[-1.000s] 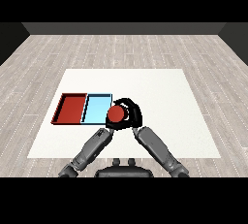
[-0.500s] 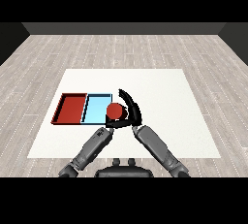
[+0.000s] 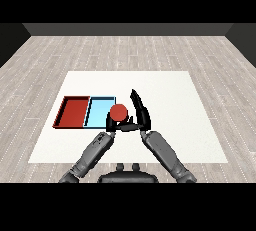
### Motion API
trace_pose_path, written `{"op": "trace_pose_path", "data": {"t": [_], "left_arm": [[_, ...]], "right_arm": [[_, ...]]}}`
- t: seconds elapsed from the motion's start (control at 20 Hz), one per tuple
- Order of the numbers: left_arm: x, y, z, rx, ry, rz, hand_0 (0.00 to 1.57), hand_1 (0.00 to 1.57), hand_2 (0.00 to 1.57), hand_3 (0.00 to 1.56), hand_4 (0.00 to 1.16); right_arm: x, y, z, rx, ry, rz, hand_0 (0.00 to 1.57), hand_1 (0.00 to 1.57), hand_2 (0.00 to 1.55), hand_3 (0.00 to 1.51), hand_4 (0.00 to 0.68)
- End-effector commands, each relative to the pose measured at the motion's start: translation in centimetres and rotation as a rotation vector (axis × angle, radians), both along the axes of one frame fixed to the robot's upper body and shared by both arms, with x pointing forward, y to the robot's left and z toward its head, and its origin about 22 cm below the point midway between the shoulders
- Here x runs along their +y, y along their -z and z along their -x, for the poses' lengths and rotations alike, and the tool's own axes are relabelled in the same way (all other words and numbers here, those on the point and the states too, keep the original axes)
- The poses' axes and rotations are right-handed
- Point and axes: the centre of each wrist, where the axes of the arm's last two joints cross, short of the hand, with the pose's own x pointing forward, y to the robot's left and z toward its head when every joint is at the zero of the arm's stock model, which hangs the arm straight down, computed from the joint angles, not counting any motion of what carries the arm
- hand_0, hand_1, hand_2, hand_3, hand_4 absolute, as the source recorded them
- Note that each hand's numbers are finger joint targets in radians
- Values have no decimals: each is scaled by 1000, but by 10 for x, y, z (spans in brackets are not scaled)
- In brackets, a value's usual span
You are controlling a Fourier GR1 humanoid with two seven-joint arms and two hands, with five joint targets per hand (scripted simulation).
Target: Pick the red can and put it in the red box
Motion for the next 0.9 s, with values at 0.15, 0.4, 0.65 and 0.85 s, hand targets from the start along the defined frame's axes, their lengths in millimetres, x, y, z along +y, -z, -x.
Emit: {"op": "trace_pose_path", "data": {"t": [0.15,0.4,0.65,0.85], "left_arm": [[-1,-5,-13,-16,-37,-15,1571,1571,1561,1460,1132],[30,-7,-26,-23,-78,-30,1571,1571,1568,1472,1126],[78,-22,-35,-37,-154,-46,1571,1571,1571,1480,1133],[124,-41,-29,-29,-243,-115,1571,1571,1571,1476,1136]], "right_arm": [[-29,-3,28,-24,6,-73,0,0,0,0,0],[-71,-11,29,-48,24,-117,0,0,0,0,0],[-118,-23,33,-59,74,-71,0,0,0,0,0],[-146,-3,47,-26,125,-66,0,0,0,0,0]]}}
